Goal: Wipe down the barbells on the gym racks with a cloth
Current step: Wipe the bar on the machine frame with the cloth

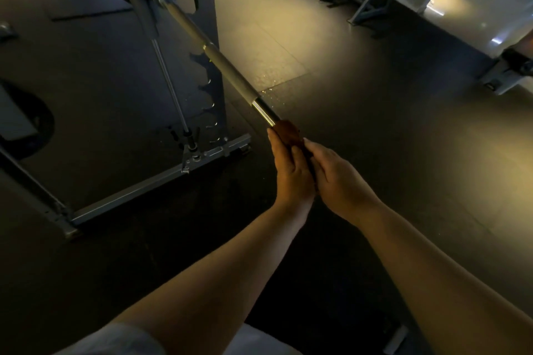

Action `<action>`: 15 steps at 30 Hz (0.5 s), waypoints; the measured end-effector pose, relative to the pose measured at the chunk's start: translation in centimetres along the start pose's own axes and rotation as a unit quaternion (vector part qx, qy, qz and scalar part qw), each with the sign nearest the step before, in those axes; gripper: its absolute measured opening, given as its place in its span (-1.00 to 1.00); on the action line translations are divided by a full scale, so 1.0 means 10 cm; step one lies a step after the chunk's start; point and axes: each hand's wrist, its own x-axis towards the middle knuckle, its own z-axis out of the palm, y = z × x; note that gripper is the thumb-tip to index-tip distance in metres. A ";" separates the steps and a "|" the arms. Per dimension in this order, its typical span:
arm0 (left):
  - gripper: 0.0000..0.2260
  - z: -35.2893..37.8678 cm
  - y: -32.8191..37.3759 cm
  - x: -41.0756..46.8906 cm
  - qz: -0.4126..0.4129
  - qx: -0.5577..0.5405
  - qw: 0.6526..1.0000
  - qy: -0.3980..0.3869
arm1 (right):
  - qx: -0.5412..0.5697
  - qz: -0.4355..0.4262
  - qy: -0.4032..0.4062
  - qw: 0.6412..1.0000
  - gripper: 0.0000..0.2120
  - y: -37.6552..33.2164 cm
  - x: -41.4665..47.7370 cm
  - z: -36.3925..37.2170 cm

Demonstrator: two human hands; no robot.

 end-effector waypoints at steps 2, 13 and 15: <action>-0.48 0.02 -0.06 -0.14 -0.007 0.005 1.000 -0.024 | 0.013 0.006 -0.011 1.000 -0.57 0.01 -0.01 -0.03; -0.48 0.14 0.14 -0.09 -0.030 -0.039 0.998 0.033 | 0.019 0.017 -0.031 0.999 -0.53 0.29 -0.39 -0.14; -0.49 0.20 0.00 -0.26 -0.023 -0.034 0.999 0.018 | 0.045 0.020 -0.042 0.998 -0.53 0.28 -0.39 -0.16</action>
